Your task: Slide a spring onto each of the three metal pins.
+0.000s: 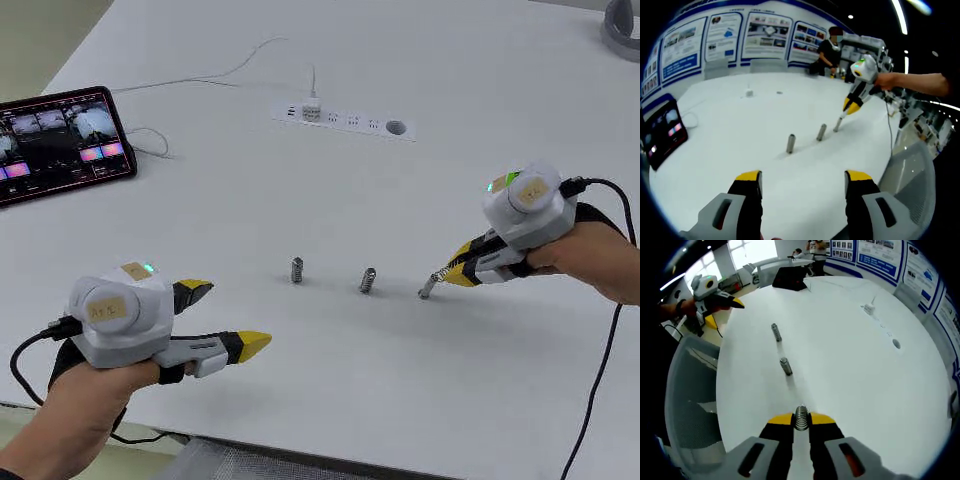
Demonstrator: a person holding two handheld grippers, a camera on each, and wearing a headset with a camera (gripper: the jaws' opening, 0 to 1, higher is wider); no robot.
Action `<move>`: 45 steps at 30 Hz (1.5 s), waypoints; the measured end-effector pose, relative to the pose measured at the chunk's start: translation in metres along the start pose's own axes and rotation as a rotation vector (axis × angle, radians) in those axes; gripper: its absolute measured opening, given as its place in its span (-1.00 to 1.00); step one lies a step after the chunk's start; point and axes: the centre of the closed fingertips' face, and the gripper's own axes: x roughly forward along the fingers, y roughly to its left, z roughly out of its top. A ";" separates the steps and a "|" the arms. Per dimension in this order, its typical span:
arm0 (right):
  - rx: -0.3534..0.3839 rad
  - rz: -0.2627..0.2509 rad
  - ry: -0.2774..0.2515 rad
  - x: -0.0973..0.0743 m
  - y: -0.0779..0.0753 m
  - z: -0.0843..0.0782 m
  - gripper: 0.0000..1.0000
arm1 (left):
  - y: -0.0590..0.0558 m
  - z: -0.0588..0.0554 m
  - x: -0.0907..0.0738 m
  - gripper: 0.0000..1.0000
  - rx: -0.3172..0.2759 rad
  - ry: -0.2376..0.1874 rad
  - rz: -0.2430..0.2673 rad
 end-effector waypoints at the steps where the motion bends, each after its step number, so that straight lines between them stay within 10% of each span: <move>1: -0.001 0.002 0.002 0.001 0.000 0.000 -0.75 | 0.000 0.000 0.000 0.36 0.000 0.000 0.000; 45: -0.103 0.021 0.079 0.046 0.000 -0.006 -0.74 | 0.011 -0.008 -0.008 0.33 -0.006 0.012 0.022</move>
